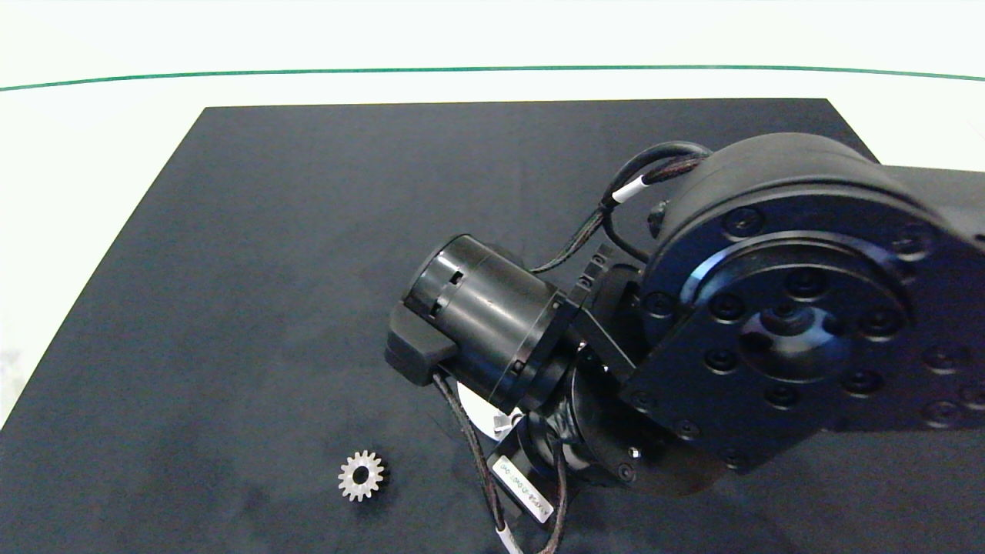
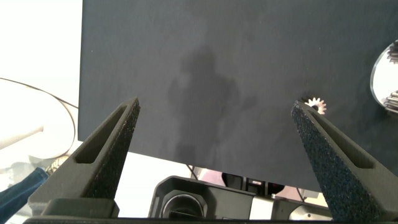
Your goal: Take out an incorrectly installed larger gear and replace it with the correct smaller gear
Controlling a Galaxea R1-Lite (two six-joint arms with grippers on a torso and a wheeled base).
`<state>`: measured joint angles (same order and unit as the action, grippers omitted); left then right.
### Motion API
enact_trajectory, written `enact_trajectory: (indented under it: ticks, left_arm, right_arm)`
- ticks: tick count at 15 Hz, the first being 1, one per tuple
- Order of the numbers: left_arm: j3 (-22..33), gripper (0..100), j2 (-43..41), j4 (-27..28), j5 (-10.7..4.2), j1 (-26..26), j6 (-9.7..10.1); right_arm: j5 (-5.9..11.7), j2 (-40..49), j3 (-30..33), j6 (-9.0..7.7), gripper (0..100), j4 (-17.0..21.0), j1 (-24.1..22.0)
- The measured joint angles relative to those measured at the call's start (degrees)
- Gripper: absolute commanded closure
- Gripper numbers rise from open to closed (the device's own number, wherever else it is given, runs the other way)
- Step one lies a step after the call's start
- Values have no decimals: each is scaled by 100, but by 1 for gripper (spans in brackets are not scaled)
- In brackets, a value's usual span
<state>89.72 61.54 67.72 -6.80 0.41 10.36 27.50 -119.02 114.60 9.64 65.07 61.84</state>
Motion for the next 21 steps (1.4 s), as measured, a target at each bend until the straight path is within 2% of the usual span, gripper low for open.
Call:
enact_trajectory:
  ticks: [4, 6, 8, 13, 18, 21]
  left_arm:
    - [2, 0, 0, -5, 0, -4, 2]
    - [2, 0, 0, -6, 0, -4, 0]
    - [2, 0, 0, -6, 0, -1, 0]
    - [-9, 0, 0, -6, 0, -1, 2]
    - [-9, 0, 0, -6, 0, 0, -6]
    - [-9, 0, 0, -6, 0, 0, -6]
  right_arm:
    - [-74, -102, 0, -46, 0, -157, -291]
    - [-215, -155, 0, -46, 0, -450, -377]
    - [-418, -201, 0, -52, 0, -568, -400]
    - [-430, -384, 0, -85, 0, -656, -383]
    - [-429, -562, 0, -290, 0, -892, -413]
    - [-427, -625, 0, -311, 3, -909, -443]
